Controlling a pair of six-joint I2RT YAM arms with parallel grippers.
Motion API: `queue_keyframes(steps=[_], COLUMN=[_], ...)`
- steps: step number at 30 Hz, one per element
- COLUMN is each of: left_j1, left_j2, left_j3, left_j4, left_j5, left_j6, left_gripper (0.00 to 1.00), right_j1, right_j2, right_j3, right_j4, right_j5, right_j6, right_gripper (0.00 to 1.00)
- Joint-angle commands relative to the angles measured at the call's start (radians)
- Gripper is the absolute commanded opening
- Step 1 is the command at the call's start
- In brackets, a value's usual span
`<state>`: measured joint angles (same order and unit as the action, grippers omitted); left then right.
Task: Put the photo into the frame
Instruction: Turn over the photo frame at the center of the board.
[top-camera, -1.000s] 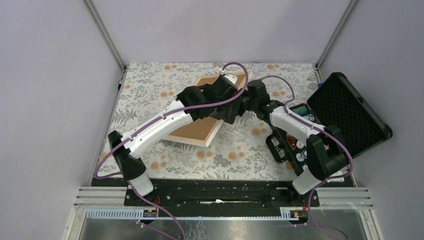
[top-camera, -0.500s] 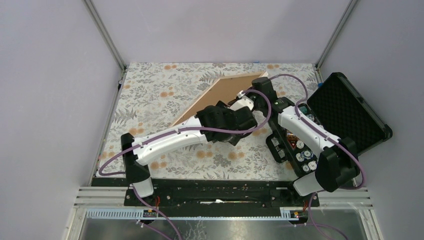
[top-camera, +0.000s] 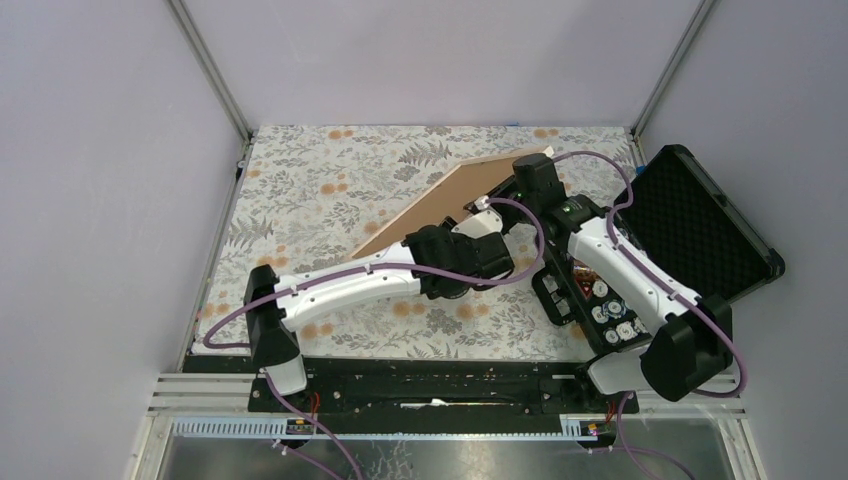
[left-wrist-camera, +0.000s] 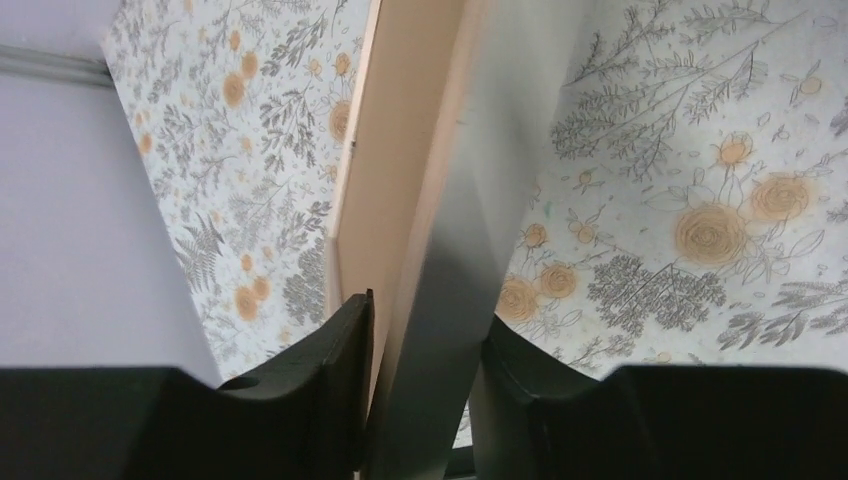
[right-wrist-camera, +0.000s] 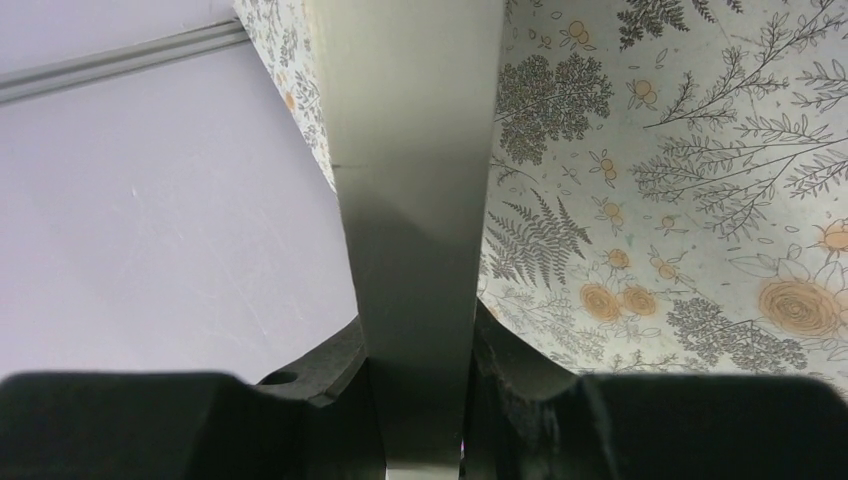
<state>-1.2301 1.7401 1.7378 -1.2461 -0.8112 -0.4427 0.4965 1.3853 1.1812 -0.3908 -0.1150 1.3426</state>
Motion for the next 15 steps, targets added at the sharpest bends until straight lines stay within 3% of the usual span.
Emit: queue_keyframes(steps=[1,3,7,9,12,13,15], left_j1=[-0.009,-0.009,-0.009,-0.008,0.003,0.013,0.049], left_j2=[-0.033,-0.043,-0.064,-0.071,-0.086,-0.095,-0.119], left_j3=[0.012,0.022,0.067,0.096,0.144,0.156,0.176], left_j4=[0.030,0.029,0.030,0.034,0.064,0.085,0.135], left_j5=[-0.099,-0.118,-0.120,-0.099,-0.060,-0.034,0.044], left_j6=[0.011,0.015,0.037,0.050,0.084,0.099,0.120], left_gripper=[0.25,0.17,0.00,0.00,0.00,0.00,0.00], right_j1=[-0.001,-0.003,-0.036,-0.077,-0.167,-0.201,-0.260], right_j2=[-0.088,-0.093,-0.095,-0.094,-0.097,-0.101,-0.116], right_j3=[0.045,0.037,0.025,0.044,0.104,0.123,0.171], right_j4=[0.075,0.090,0.155,0.181,0.157,0.132,0.079], right_j5=[0.013,0.021,0.021,0.001,-0.039,-0.035,-0.018], right_j6=[0.092,0.079,-0.029,-0.141,-0.329,-0.380,-0.475], right_gripper=[0.00,0.13,0.68,0.84,0.92,0.99,1.00])
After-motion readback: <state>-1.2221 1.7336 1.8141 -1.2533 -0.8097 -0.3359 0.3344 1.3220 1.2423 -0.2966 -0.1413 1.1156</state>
